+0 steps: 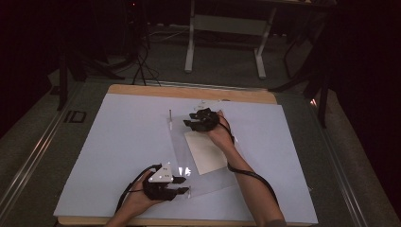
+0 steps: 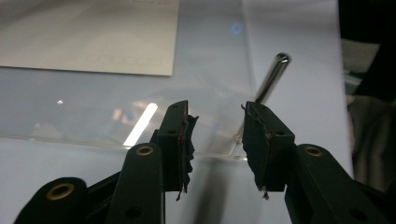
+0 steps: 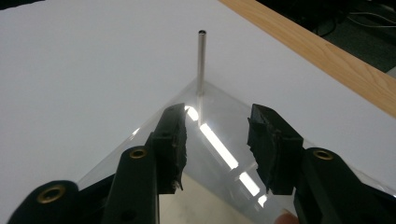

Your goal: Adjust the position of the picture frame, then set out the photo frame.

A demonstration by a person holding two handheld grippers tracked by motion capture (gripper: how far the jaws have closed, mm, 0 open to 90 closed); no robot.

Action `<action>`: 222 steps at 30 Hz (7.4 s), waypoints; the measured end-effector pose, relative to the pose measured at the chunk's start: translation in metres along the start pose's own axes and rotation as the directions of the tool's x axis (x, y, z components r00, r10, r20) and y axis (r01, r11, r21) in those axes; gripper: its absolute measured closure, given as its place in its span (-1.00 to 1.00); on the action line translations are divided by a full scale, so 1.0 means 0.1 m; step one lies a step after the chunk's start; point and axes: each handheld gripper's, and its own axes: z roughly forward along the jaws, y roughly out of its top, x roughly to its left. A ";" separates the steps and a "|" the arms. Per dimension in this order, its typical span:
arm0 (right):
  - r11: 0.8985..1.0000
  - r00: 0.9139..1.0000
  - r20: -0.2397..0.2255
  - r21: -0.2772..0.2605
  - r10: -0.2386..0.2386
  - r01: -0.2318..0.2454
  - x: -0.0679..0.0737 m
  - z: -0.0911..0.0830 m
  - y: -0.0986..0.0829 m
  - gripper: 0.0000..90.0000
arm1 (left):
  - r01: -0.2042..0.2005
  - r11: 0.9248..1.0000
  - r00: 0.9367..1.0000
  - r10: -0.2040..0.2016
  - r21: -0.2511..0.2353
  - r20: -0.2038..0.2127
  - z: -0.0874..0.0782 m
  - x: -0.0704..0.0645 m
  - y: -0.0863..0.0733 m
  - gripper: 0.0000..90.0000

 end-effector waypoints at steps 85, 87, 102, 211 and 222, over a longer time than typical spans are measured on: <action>0.979 0.934 0.305 0.025 0.185 -0.202 -0.41 -0.92 -0.54 0.89 | 0.387 0.903 0.804 -0.429 -0.185 -0.412 -0.55 1.98 0.18 0.85; 0.973 0.929 0.302 0.023 0.214 -0.231 -0.42 -0.92 -0.64 0.89 | 0.393 0.902 0.801 -0.432 -0.180 -0.415 -0.47 2.00 0.18 0.85; 0.956 0.915 0.301 0.036 0.269 -0.293 -0.50 -0.75 -0.97 0.89 | 0.461 0.874 0.762 -0.478 -0.152 -0.437 -0.18 2.08 0.01 0.86; 0.896 0.873 0.201 -0.093 0.444 -0.434 -0.73 -0.87 -0.85 0.90 | 0.494 0.801 0.738 -0.592 -0.339 -0.323 -0.43 2.18 -0.03 0.88; 0.899 0.873 0.223 -0.048 0.435 -0.436 -0.86 -0.78 -0.78 0.83 | 0.568 0.734 0.661 -0.677 -0.374 -0.324 -0.32 2.31 0.00 0.89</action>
